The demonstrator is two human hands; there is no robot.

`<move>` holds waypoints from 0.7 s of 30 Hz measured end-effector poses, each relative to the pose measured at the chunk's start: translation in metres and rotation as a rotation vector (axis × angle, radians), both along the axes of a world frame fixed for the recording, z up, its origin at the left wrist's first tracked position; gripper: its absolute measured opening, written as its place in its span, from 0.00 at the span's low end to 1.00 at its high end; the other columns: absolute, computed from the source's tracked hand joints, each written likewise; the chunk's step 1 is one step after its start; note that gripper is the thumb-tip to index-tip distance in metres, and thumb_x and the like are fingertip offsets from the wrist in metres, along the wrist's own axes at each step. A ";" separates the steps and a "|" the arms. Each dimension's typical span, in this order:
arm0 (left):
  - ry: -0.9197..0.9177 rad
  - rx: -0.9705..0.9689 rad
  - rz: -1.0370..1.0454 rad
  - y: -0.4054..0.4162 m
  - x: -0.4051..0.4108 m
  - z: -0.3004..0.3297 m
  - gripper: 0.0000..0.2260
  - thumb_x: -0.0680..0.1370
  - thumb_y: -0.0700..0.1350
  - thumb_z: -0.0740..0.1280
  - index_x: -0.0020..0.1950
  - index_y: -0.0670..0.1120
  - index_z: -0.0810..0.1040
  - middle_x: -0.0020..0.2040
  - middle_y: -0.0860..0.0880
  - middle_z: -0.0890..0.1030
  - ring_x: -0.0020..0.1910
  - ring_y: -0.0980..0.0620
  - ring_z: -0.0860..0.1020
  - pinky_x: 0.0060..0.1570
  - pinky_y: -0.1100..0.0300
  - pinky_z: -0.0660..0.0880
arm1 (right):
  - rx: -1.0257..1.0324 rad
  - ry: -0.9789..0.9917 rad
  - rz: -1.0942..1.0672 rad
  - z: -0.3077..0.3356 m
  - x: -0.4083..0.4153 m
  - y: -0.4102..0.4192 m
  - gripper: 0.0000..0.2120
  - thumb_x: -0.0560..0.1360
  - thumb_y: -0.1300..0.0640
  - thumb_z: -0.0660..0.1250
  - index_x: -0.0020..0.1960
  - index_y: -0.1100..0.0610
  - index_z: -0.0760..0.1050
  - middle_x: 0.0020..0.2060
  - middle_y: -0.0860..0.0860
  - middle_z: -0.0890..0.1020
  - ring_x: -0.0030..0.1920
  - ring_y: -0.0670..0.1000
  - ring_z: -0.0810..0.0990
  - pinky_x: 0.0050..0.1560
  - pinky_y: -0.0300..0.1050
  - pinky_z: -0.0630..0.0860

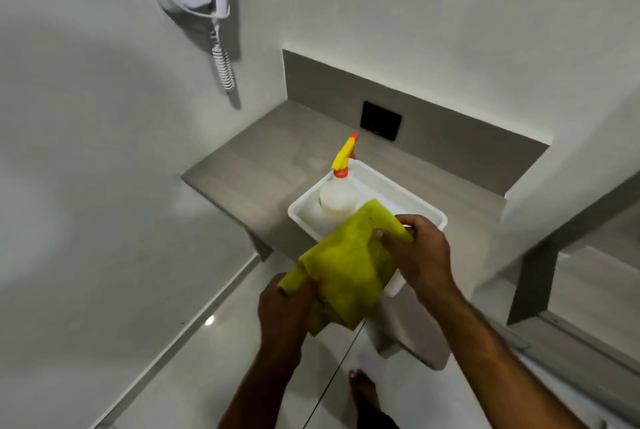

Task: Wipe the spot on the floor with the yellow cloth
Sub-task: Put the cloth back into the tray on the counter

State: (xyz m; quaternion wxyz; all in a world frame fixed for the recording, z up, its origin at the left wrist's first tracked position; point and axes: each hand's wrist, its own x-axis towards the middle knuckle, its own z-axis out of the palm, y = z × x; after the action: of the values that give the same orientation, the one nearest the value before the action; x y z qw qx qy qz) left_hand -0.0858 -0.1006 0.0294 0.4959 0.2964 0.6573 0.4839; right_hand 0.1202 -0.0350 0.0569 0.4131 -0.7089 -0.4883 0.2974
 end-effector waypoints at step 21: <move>0.686 -0.386 -0.223 0.146 0.125 -0.037 0.03 0.71 0.40 0.63 0.44 0.43 0.72 0.47 0.43 0.81 0.49 0.40 0.80 0.41 0.55 0.74 | -0.243 -0.759 0.419 -0.092 0.079 0.115 0.15 0.78 0.59 0.63 0.63 0.61 0.74 0.55 0.60 0.81 0.55 0.62 0.81 0.56 0.54 0.76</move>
State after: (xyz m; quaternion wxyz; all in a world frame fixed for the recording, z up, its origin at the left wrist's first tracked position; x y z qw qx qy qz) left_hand 0.0391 0.0449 -0.0081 0.3440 0.4115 0.8272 0.1677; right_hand 0.1990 0.0795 -0.0350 0.0496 -0.6970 -0.6997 0.1488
